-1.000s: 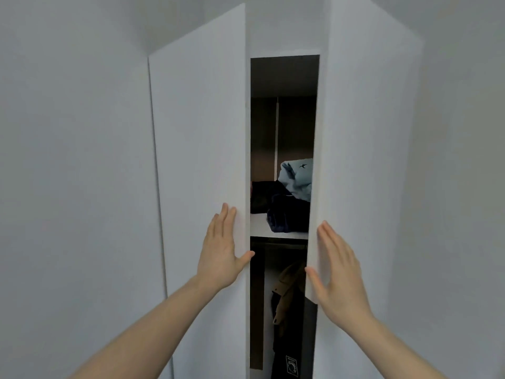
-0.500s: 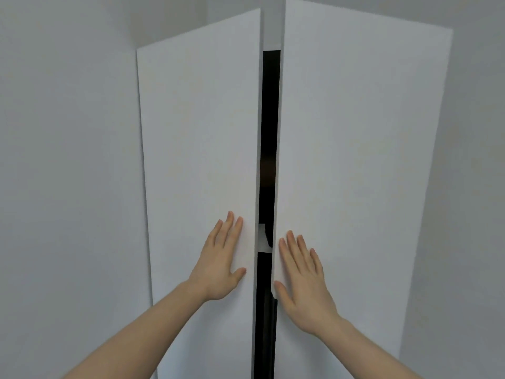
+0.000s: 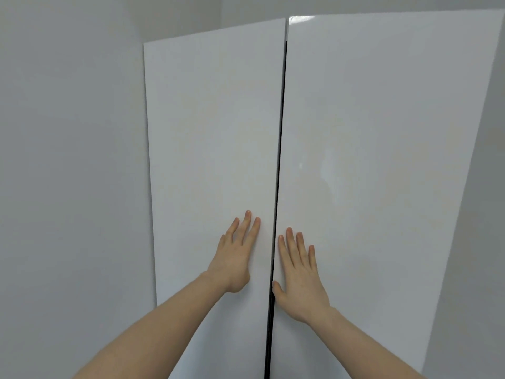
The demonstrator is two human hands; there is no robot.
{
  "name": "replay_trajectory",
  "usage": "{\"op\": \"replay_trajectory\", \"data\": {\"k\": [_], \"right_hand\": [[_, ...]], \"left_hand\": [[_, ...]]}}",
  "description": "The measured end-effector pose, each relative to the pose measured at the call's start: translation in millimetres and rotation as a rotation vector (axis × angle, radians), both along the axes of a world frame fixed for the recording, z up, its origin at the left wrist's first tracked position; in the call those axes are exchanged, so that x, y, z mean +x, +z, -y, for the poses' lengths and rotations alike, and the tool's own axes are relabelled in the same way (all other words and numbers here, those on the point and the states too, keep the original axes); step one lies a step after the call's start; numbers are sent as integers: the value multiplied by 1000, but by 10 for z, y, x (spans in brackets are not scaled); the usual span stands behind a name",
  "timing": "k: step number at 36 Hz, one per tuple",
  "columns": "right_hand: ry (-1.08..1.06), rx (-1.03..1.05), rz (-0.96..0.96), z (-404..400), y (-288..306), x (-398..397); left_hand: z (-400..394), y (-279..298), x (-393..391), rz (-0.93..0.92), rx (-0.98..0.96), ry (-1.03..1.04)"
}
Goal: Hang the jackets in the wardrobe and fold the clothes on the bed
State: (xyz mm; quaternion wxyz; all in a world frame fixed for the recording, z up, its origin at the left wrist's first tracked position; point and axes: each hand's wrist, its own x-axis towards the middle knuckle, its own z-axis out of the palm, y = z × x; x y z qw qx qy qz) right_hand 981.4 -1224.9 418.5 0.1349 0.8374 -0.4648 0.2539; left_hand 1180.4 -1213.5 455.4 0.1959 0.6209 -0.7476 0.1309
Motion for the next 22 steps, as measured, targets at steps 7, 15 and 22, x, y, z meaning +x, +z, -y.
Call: {"op": "replay_trajectory", "data": {"k": [7,15,22], "right_hand": [[-29,58,-48,132,42,12],[-61,138,-115,206,158,-21],[-103,223,-125,79,311,-10]], "left_hand": [[123,44,-62,16,61,71],[107,159,-158,42,245,97],[-32,449,-215,122,317,136]]}}
